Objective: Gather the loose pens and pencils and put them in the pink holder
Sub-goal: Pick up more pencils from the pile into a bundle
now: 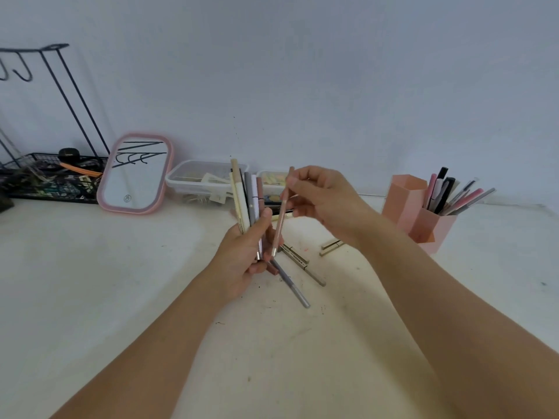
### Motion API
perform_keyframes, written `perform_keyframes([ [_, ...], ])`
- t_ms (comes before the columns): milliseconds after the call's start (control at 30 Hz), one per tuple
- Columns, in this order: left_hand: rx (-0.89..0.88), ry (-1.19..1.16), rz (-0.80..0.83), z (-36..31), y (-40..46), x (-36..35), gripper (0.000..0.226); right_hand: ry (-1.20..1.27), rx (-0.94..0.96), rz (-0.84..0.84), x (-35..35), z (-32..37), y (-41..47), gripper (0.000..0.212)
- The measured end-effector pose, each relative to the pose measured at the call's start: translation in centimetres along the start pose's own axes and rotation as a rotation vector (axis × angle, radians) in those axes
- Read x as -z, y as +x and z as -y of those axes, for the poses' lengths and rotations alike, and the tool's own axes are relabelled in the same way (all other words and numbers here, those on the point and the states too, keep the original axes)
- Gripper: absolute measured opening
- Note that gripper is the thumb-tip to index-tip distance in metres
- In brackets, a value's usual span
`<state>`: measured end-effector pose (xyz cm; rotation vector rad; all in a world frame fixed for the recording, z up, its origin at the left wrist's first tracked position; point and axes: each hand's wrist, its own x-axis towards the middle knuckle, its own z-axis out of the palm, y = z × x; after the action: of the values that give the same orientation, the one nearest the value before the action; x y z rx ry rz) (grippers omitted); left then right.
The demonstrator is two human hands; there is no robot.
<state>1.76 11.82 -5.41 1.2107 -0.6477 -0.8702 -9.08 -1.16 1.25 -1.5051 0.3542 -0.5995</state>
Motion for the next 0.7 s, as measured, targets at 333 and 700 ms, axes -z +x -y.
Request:
perform_keyframes([
  [333,0.026,0.004,-0.014,0.3,0.1,-0.3,0.022,-0.271,0.037,-0.053,-0.1,-3.3,0.8,0.024],
  [700,-0.105,-0.112,-0.446,-0.5,1.4,2.7,0.021,-1.286,0.012,-0.083,4.5,-8.0,3.4,0.041],
])
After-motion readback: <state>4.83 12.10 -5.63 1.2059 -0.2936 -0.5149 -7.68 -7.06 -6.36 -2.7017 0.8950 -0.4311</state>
